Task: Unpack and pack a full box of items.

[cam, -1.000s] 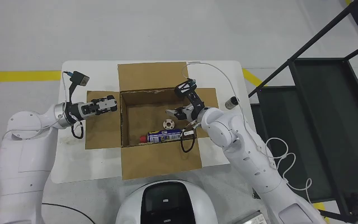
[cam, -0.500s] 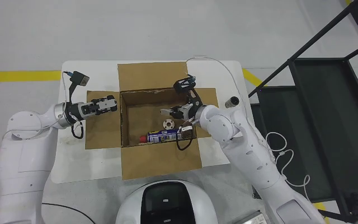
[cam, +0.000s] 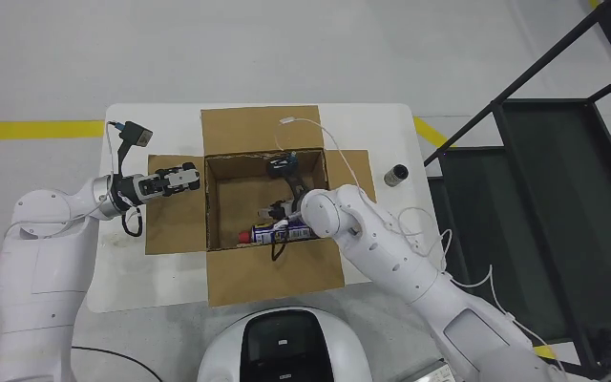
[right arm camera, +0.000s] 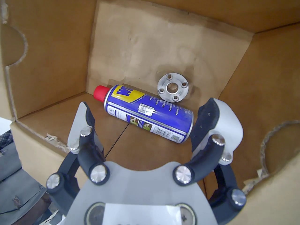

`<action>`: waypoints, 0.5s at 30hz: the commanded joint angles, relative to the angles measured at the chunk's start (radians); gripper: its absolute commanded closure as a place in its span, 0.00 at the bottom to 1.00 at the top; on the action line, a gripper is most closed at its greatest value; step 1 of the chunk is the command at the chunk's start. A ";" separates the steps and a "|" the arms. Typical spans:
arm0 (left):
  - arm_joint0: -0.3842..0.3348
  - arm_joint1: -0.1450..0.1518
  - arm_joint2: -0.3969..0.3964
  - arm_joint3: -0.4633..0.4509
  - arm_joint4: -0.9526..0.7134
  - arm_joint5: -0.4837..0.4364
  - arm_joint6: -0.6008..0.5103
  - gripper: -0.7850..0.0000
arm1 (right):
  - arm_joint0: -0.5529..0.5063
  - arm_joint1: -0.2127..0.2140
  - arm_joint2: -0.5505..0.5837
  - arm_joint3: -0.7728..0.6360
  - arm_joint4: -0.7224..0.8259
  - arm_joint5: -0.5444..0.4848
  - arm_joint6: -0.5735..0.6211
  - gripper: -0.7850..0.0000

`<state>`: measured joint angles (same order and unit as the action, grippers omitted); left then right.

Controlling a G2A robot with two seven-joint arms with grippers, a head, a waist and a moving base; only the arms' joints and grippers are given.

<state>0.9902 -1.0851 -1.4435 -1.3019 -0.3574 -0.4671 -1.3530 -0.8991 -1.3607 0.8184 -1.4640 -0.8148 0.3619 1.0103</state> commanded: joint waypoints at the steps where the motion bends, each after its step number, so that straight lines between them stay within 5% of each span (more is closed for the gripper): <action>1: 0.000 0.000 0.000 0.000 0.000 0.000 0.000 0.00 | 0.020 -0.009 -0.003 0.040 0.021 0.023 -0.018 0.00; 15: 0.000 0.000 0.000 0.000 0.000 0.000 0.000 0.00 | 0.025 -0.012 -0.006 0.048 0.027 0.022 -0.020 0.00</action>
<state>0.9902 -1.0851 -1.4435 -1.3019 -0.3574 -0.4671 -1.3530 -0.8741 -1.3726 0.8126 -1.4159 -0.7876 0.3835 0.9908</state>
